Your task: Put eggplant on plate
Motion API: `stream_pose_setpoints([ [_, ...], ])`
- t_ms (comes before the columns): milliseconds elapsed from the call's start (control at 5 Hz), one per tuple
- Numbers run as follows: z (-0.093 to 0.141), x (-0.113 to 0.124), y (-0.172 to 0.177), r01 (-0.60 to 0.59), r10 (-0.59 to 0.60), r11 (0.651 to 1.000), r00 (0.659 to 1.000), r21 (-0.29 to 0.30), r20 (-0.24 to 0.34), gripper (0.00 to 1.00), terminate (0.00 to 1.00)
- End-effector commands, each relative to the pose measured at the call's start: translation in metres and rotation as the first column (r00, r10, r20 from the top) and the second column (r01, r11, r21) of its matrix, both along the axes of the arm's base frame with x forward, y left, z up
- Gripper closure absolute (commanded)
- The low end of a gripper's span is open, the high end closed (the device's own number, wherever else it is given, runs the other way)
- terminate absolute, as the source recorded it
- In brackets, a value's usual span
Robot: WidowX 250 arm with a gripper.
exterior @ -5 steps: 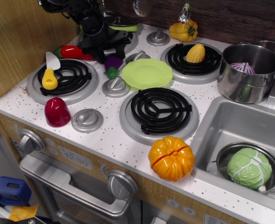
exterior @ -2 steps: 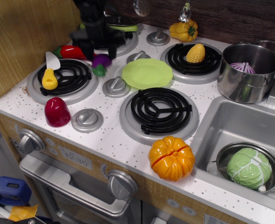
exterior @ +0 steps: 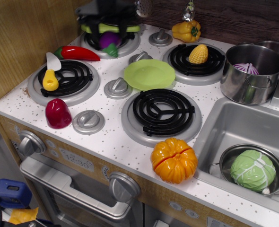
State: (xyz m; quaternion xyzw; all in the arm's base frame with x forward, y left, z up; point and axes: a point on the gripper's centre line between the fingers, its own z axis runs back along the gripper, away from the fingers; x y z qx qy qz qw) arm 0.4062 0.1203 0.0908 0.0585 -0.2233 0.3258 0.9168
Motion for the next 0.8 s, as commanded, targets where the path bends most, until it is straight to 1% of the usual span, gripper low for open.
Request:
stream_pose_setpoints([
  [0, 0.019, 0.018, -0.024, -0.027, 0.031, 0.999, 0.993, -0.038, 0.112, 1.00, 0.00],
  [200, 0.001, 0.022, -0.033, -0.014, 0.025, 0.996, 0.992, -0.090, 0.122, 1.00, 0.00],
  [400, -0.005, 0.019, -0.038, -0.023, 0.038, 0.992, 0.992, -0.122, 0.121, 1.00, 0.00],
  [600, -0.008, 0.018, -0.038, -0.022, 0.041, 0.989, 0.991, -0.144, 0.127, 0.00, 1.00],
])
